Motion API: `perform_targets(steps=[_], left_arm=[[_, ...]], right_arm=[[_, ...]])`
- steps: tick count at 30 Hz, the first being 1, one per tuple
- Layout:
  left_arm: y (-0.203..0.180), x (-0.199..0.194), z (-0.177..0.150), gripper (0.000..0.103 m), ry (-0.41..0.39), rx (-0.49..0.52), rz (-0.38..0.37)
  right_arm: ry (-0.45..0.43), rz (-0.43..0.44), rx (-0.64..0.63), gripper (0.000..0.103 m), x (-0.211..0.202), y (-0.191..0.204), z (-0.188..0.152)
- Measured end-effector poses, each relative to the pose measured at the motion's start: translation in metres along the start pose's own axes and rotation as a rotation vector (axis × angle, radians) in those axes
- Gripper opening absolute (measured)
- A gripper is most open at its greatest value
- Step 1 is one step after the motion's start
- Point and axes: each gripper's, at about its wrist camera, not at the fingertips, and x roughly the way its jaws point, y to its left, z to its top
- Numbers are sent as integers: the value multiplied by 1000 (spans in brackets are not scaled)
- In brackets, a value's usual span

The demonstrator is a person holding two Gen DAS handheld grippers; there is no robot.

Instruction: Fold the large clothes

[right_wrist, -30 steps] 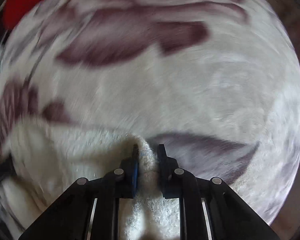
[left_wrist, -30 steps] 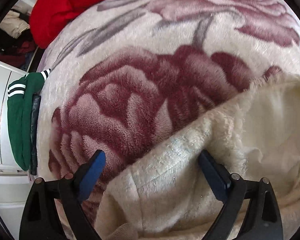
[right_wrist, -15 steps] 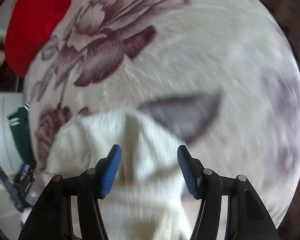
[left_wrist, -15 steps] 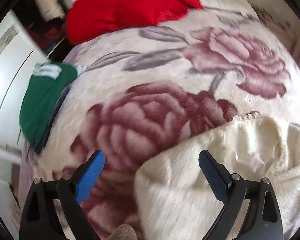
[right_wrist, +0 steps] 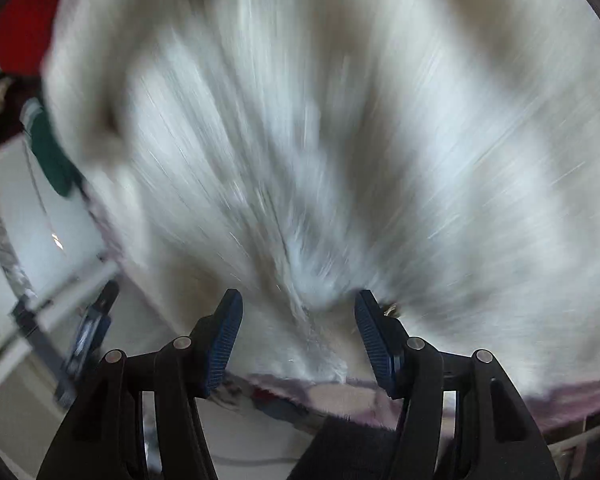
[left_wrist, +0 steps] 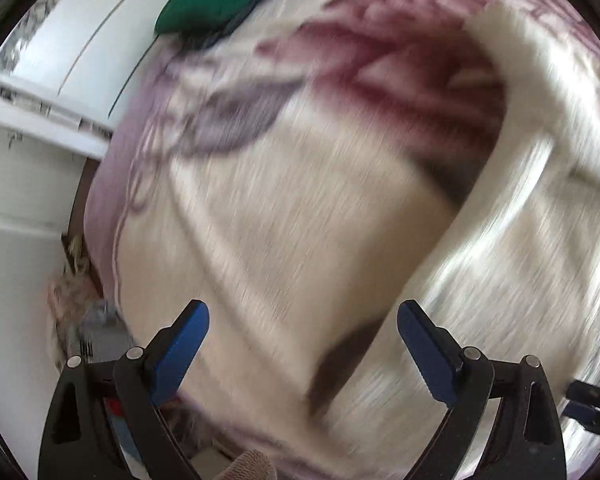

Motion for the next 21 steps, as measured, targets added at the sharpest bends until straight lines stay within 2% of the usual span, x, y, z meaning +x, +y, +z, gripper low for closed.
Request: perform_targets(steps=[1, 3, 4, 6, 9, 11, 12, 14, 16, 18, 20, 21], left_arm=[[6, 3, -9, 96, 14, -3, -10], [14, 6, -21, 96, 25, 5, -33], [16, 7, -24, 96, 26, 7, -40], [20, 7, -28, 96, 22, 9, -69], [23, 8, -33, 96, 13, 8, -104], [20, 14, -36, 96, 17, 14, -126], [19, 15, -36, 96, 17, 19, -137], [14, 20, -38, 96, 24, 41, -146], [9, 23, -39, 96, 26, 63, -162], [7, 21, -39, 96, 12, 83, -173], [4, 17, -39, 96, -8, 116, -174], [2, 15, -40, 96, -18, 129, -174]], right_arm=[[16, -30, -4, 59, 21, 2, -6], [-21, -46, 13, 8, 33, 2, -18], [-37, -36, 17, 8, 31, 3, -23], [-97, -95, -1, 7, 16, 6, -36], [-175, -199, 2, 7, -16, 3, -54], [-195, -267, 0, 7, -30, -1, -54], [-193, -287, 8, 7, -32, -5, -50], [-111, -278, -13, 8, -21, -8, -38], [-68, -271, 3, 18, -19, -7, -27], [-63, -222, 11, 41, -28, -8, -28], [-127, -188, 21, 54, -51, -9, -33], [-160, -184, 34, 55, -65, -14, -37]])
